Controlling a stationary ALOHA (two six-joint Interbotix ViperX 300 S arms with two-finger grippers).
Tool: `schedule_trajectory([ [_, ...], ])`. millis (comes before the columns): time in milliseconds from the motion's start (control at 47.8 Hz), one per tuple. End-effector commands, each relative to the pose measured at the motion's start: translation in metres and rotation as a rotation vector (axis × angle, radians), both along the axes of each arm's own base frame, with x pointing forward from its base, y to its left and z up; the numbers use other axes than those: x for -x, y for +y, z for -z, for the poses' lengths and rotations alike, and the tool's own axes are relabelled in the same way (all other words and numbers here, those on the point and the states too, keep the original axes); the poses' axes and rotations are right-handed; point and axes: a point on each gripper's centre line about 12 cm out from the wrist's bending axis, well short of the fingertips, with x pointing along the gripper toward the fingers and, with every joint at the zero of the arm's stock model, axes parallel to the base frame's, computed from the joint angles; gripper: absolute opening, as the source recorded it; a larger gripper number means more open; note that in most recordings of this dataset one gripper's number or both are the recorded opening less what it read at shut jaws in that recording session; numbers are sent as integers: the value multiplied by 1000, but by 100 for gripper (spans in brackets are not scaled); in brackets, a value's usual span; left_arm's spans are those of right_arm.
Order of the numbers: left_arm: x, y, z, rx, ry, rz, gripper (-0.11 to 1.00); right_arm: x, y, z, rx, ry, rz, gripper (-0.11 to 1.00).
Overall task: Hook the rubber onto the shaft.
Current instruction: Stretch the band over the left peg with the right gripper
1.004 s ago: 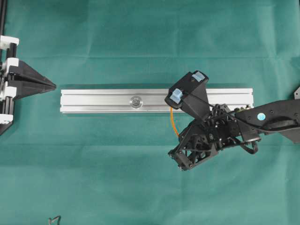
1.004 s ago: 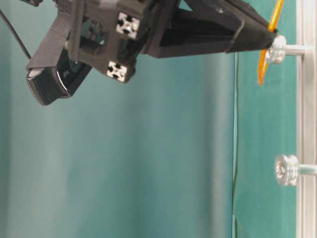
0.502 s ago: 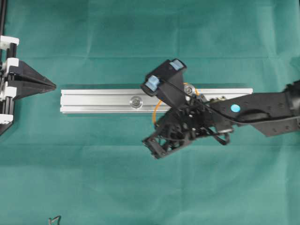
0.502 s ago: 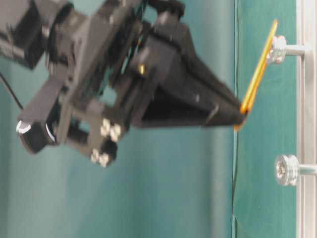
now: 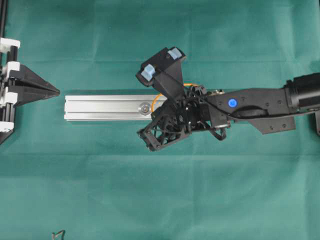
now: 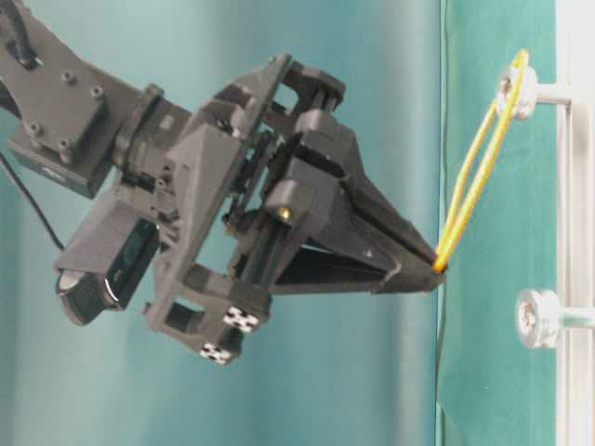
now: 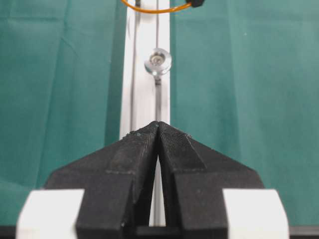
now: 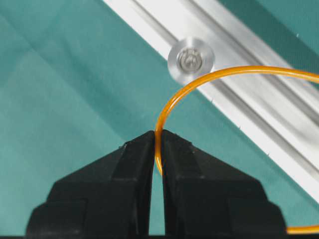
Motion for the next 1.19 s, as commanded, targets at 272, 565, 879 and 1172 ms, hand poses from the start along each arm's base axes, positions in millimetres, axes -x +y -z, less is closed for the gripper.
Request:
schedule_trajectory([
  [272,-3,0,-14,-4,-37,3,0,-14,-10,-8,1,-86,6,7],
  [565,-3,0,-14,-4,-38,3,0,-20,-16,0,-2,-104,13,7],
  [879,-3,0,-13,-6,-37,3,0,-26,-19,6,-5,-120,16,7],
  [1172,-3,0,-13,-6,-37,3,0,-31,-20,13,-10,-137,15,7],
])
